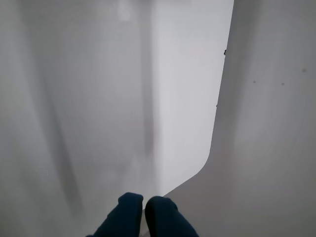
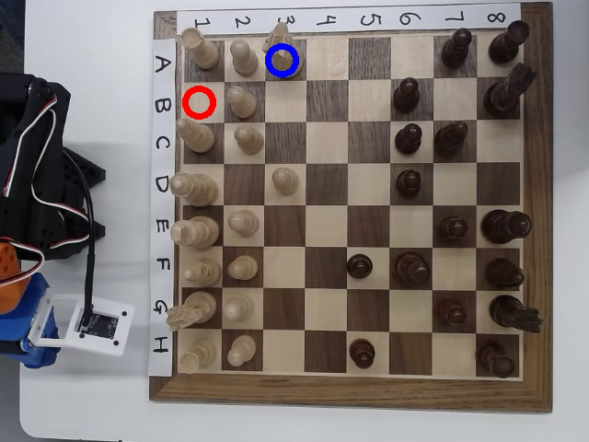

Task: Move the piece to destination

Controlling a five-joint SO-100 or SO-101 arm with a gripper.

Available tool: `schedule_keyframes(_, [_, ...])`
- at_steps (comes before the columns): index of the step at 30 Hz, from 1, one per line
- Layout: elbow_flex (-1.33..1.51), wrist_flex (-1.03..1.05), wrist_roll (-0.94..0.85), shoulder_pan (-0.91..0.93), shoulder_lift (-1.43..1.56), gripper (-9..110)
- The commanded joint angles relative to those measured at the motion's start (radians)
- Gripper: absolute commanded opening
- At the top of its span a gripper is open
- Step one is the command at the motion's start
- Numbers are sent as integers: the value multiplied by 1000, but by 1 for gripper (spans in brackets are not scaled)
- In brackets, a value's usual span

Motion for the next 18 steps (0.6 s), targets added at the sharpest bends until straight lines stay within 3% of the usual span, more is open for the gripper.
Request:
schedule_keyframes(1, [-32, 11, 6, 15, 58, 0])
schedule_keyframes(18, [-32, 11, -3, 8, 58, 0])
